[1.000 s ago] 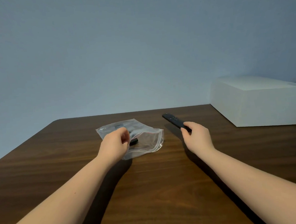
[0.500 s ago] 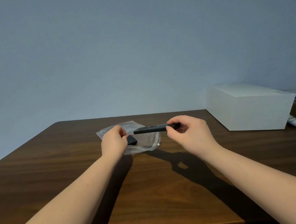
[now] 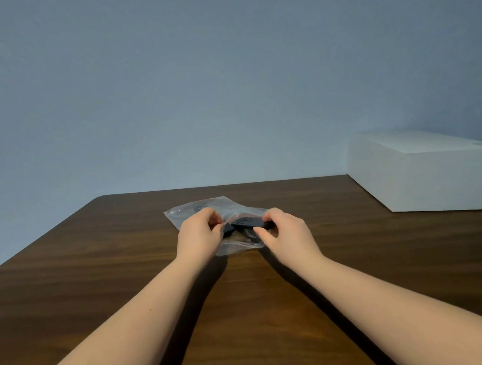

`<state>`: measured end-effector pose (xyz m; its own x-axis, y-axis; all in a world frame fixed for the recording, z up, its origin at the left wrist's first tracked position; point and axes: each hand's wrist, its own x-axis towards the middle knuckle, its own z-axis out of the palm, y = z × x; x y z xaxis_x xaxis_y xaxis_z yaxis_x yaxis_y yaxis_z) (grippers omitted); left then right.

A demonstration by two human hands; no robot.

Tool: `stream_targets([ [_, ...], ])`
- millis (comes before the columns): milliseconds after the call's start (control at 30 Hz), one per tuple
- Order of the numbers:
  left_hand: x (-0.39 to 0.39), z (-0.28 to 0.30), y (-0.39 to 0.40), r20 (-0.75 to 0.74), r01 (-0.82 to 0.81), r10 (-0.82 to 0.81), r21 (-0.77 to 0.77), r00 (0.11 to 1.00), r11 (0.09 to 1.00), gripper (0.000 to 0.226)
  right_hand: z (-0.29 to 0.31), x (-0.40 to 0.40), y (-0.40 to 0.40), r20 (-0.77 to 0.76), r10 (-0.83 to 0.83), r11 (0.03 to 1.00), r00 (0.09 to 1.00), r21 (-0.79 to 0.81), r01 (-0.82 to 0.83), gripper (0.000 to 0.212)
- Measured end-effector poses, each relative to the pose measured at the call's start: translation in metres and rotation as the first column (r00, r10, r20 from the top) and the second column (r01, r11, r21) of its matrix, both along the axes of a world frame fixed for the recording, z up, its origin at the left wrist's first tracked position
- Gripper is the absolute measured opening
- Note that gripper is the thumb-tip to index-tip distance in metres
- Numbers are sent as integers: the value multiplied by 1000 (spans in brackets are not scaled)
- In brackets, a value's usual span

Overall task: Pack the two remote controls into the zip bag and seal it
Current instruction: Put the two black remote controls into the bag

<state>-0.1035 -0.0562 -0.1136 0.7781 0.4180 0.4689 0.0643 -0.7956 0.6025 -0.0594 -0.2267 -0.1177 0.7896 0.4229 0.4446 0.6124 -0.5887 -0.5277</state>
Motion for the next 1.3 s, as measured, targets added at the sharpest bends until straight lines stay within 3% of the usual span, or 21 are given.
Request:
stream_targets([
  [33,1,0,1,-5,4,-4,-2,1000,1000,8,-2,3,6,-6,-10,1000,1000,2,10,19],
  [233,2,-5,12,10,27,-27,-12,1000,1000,3,-17,26,44,-48,-64,992,997,-109,58,40],
  [367,4,-11,16,11,28,-28,-19,1000,999,7,-30,40,57,-52,-101,975,993,-202,89,27],
  [533,5,-18,21,4,26,-26,-42,1000,999,9,-37,53,66,-35,-103,975,994,-204,94,19],
  [733,7,-20,24,7,43,-43,-43,999,998,6,-35,58,77,-130,-106,930,986,-363,52,42],
  [833,6,-21,25,7,61,-61,-39,998,997,6,-32,59,81,-134,-94,916,987,-400,33,41],
  [933,3,-21,24,-8,91,-91,-3,996,996,5,-30,57,71,-58,-74,962,996,-269,56,30],
  [1100,-10,-19,23,-206,240,-198,207,958,948,42,-21,56,34,165,-157,987,974,-4,160,25],
  [1167,-15,-18,23,-293,283,-187,332,938,900,48,-17,59,24,123,-226,972,966,102,214,19],
  [1300,-20,-19,21,-215,249,-168,441,962,862,33,-14,67,14,-159,-149,972,976,158,175,47],
])
